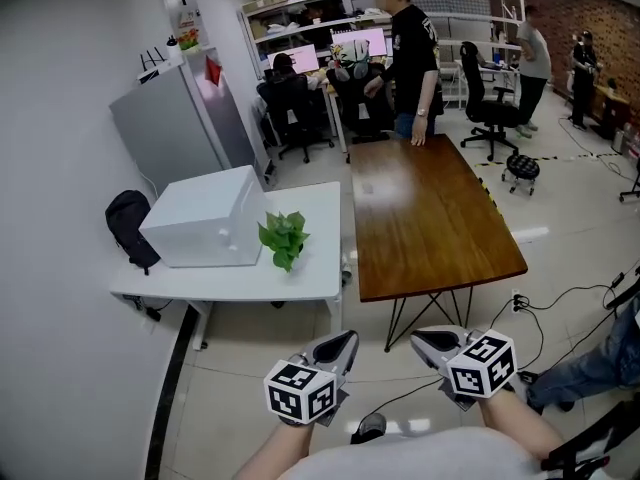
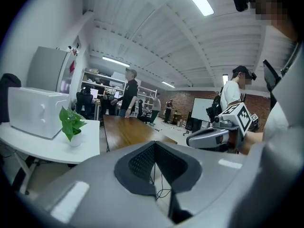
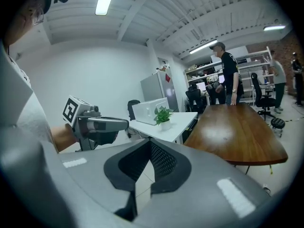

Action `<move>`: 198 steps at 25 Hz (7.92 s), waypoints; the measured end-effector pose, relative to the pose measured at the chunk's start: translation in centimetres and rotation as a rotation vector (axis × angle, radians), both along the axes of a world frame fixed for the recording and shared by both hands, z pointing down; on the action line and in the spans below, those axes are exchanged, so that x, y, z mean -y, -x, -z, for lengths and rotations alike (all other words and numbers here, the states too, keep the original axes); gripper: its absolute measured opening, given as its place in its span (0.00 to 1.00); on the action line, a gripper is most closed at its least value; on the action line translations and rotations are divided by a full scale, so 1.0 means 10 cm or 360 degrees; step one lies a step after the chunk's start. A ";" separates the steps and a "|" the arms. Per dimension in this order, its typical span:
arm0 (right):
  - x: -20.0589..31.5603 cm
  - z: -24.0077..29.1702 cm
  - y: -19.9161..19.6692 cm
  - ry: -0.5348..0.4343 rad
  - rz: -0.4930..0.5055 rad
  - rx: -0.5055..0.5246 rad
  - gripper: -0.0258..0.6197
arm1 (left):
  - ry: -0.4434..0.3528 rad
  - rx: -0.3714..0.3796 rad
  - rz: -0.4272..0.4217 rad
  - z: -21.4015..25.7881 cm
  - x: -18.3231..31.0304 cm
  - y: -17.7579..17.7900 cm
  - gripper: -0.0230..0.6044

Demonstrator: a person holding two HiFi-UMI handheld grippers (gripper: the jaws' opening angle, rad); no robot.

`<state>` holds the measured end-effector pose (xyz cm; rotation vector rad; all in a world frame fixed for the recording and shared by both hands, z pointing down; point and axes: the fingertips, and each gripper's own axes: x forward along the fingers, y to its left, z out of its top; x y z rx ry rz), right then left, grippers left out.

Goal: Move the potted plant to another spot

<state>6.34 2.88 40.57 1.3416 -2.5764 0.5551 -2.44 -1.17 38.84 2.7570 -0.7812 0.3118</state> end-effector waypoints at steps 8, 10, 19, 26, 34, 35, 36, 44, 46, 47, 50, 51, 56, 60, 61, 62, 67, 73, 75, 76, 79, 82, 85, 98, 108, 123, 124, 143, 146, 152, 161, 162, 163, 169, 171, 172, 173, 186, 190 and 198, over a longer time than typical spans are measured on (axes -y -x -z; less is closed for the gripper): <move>1.21 0.01 0.28 0.0015 -0.0004 -0.0004 0.04 | 0.0053 0.0030 0.0042 -0.16 1.19 0.39 0.03; 1.49 0.00 0.37 0.0008 0.0000 -0.0018 0.04 | 0.0057 0.0036 0.0054 -0.20 1.48 0.49 0.03; 2.14 -0.11 0.34 0.0031 0.0007 -0.0070 0.04 | 0.0120 0.0046 0.0090 -0.40 2.14 0.57 0.03; 2.44 -0.25 0.30 0.0037 0.0087 -0.0069 0.04 | 0.0151 0.0067 0.0171 -0.51 2.33 0.57 0.03; 2.72 -0.29 0.36 -0.0051 0.0240 -0.0163 0.04 | 0.0155 0.0082 0.0311 -0.54 2.38 0.69 0.03; 2.77 -0.29 0.39 -0.0073 0.0260 -0.0185 0.04 | 0.0158 0.0085 0.0337 -0.55 2.39 0.75 0.03; 2.82 -0.31 0.42 -0.0092 0.0276 -0.0211 0.04 | 0.0162 0.0084 0.0363 -0.56 2.40 0.81 0.03; 3.33 -0.77 0.79 -0.0133 0.0391 -0.0398 0.03 | 0.0203 0.0076 0.0559 -0.62 2.39 1.32 0.03; 3.46 -0.93 0.92 -0.0140 0.0422 -0.0442 0.07 | 0.0213 0.0081 0.0596 -0.63 2.35 1.45 0.03; 3.54 -1.02 0.98 -0.0138 0.0438 -0.0465 0.12 | 0.0220 0.0085 0.0616 -0.64 2.32 1.52 0.03; 3.79 -1.29 1.14 -0.0110 0.0458 -0.0482 0.26 | 0.0247 0.0109 0.0674 -0.72 2.28 1.72 0.03; 3.88 -1.38 1.19 -0.0100 0.0462 -0.0482 0.31 | 0.0257 0.0120 0.0690 -0.75 2.27 1.77 0.03; 4.21 -1.83 1.48 -0.0029 0.0533 -0.0528 0.49 | 0.0277 0.0166 0.0766 -0.82 2.23 2.03 0.03; 4.39 -2.07 1.67 -0.0001 0.0568 -0.0495 0.67 | 0.0289 0.0171 0.0816 -0.86 2.19 2.20 0.03; 4.44 -2.10 1.72 -0.0005 0.0582 -0.0498 0.71 | 0.0299 0.0173 0.0827 -0.88 2.17 2.23 0.03; 4.48 -2.14 1.76 -0.0017 0.0593 -0.0506 0.74 | 0.0309 0.0178 0.0836 -0.91 2.16 2.26 0.03; 4.68 -2.23 1.92 -0.0086 0.0635 -0.0529 0.79 | 0.0335 0.0204 0.0875 -1.00 2.14 2.40 0.03; 4.80 -2.32 2.01 -0.0090 0.0712 -0.0493 0.83 | 0.0353 0.0212 0.0884 -1.07 2.16 2.45 0.03; 4.80 -2.36 2.04 -0.0078 0.0741 -0.0491 0.83 | 0.0357 0.0214 0.0881 -1.08 2.16 2.43 0.03; 4.80 -2.38 2.06 -0.0073 0.0750 -0.0488 0.83 | 0.0359 0.0220 0.0880 -1.08 2.16 2.43 0.03; 4.80 -2.39 2.12 -0.0063 0.0759 -0.0472 0.83 | 0.0366 0.0232 0.0877 -1.11 2.16 2.41 0.03; 4.83 -2.35 2.15 -0.0076 0.0740 -0.0475 0.82 | 0.0361 0.0232 0.0876 -1.10 2.19 2.39 0.03; 4.85 -2.34 2.14 -0.0085 0.0737 -0.0505 0.75 | 0.0352 0.0233 0.0875 -1.05 2.21 2.36 0.03; 4.85 -2.37 2.17 -0.0094 0.0743 -0.0500 0.74 | 0.0336 0.0246 0.0880 -1.06 2.25 2.39 0.03; 4.84 -2.30 2.10 -0.0129 0.0710 -0.0480 0.74 | 0.0327 0.0250 0.0868 -1.05 2.29 2.35 0.03; 4.69 -1.98 1.41 -0.0151 0.0556 -0.0468 0.74 | 0.0289 0.0217 0.0655 -0.96 2.47 1.76 0.03; 4.67 -1.95 1.31 -0.0151 0.0534 -0.0474 0.74 | 0.0281 0.0214 0.0623 -0.94 2.49 1.67 0.03; 3.91 -1.74 -1.29 -0.0048 -0.0162 -0.0574 0.74 | 0.0196 0.0135 -0.0042 -0.85 2.56 -0.19 0.03; 3.72 -1.77 -1.62 -0.0018 -0.0271 -0.0585 0.74 | 0.0187 0.0126 -0.0141 -0.87 2.53 -0.43 0.03; 3.41 -1.88 -2.25 0.0057 -0.0466 -0.0596 0.74 | 0.0196 0.0136 -0.0275 -0.91 2.48 -0.80 0.03; 3.19 -2.02 -2.77 0.0115 -0.0616 -0.0550 0.74 | 0.0234 0.0174 -0.0373 -1.07 2.51 -1.20 0.03; 3.18 -2.05 -2.80 0.0124 -0.0629 -0.0543 0.74 | 0.0235 0.0177 -0.0384 -1.07 2.51 -1.24 0.03; 3.17 -2.09 -2.83 0.0134 -0.0641 -0.0539 0.74 | 0.0235 0.0179 -0.0395 -1.08 2.51 -1.27 0.03; 3.16 -2.37 -2.98 0.0203 -0.0700 -0.0495 0.74 | 0.0259 0.0193 -0.0425 -1.18 2.53 -1.34 0.03; 3.17 -2.47 -3.02 0.0217 -0.0718 -0.0484 0.74 | 0.0283 0.0201 -0.0420 -1.26 2.54 -1.34 0.03; 3.17 -2.51 -3.03 0.0224 -0.0725 -0.0480 0.74 | 0.0297 0.0206 -0.0417 -1.29 2.55 -1.34 0.03; 3.17 -2.54 -3.04 0.0231 -0.0732 -0.0477 0.74 | 0.0306 0.0210 -0.0415 -1.32 2.56 -1.33 0.03; 3.12 -2.64 -3.04 0.0221 -0.0761 -0.0469 0.74 | 0.0321 0.0216 -0.0404 -1.38 2.59 -1.31 0.03; 3.14 -2.65 -3.04 0.0212 -0.0769 -0.0481 0.74 | 0.0322 0.0215 -0.0397 -1.37 2.62 -1.28 0.03; 3.16 -2.74 -3.05 0.0224 -0.0797 -0.0474 0.75 | 0.0323 0.0212 -0.0382 -1.40 2.66 -1.21 0.03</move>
